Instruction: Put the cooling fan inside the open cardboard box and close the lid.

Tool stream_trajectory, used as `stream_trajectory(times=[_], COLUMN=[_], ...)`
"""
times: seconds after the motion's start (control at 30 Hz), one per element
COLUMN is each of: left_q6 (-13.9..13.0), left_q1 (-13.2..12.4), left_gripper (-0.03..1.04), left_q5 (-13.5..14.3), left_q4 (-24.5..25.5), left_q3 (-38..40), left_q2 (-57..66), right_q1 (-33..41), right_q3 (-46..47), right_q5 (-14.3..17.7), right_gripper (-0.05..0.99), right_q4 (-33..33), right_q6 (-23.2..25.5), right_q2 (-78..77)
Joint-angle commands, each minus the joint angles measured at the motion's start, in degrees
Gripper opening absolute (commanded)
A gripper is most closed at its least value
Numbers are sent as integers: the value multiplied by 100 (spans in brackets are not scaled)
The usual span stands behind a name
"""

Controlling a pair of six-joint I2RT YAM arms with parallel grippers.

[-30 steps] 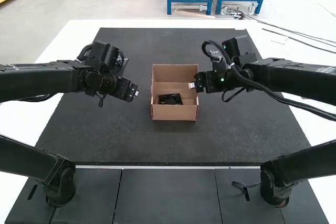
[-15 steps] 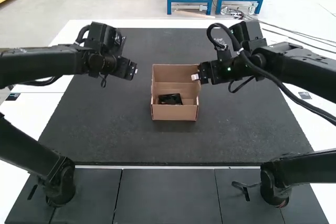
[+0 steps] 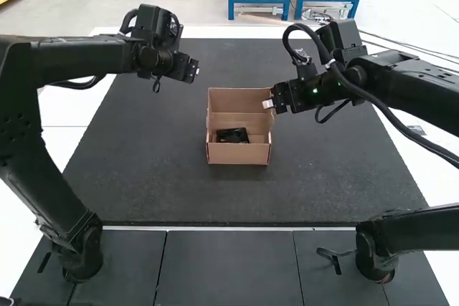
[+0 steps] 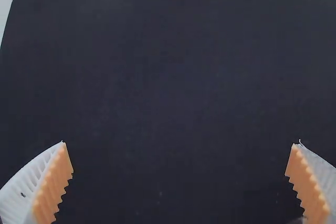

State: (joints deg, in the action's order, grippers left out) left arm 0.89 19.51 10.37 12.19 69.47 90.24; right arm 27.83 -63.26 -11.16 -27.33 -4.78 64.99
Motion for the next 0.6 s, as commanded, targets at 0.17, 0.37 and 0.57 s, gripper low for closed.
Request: stream_trajectory(times=[0.17, 0.37, 0.57], left_q6=[8, 17, 43], left_q1=[422, 844, 1038], left_gripper=[96, 96, 96], left_q5=[-62, -149, -141], left_q4=[73, 364, 864], left_q3=[761, 1024, 989], left_q2=[398, 574, 574], right_q1=[-68, -173, -296], right_q3=[-19, -46, -239], right_q5=[-27, -36, -132], right_gripper=[90, 90, 90], right_q4=[35, 79, 79], right_q6=[-23, -41, -50], right_q2=[-206, -206, -206])
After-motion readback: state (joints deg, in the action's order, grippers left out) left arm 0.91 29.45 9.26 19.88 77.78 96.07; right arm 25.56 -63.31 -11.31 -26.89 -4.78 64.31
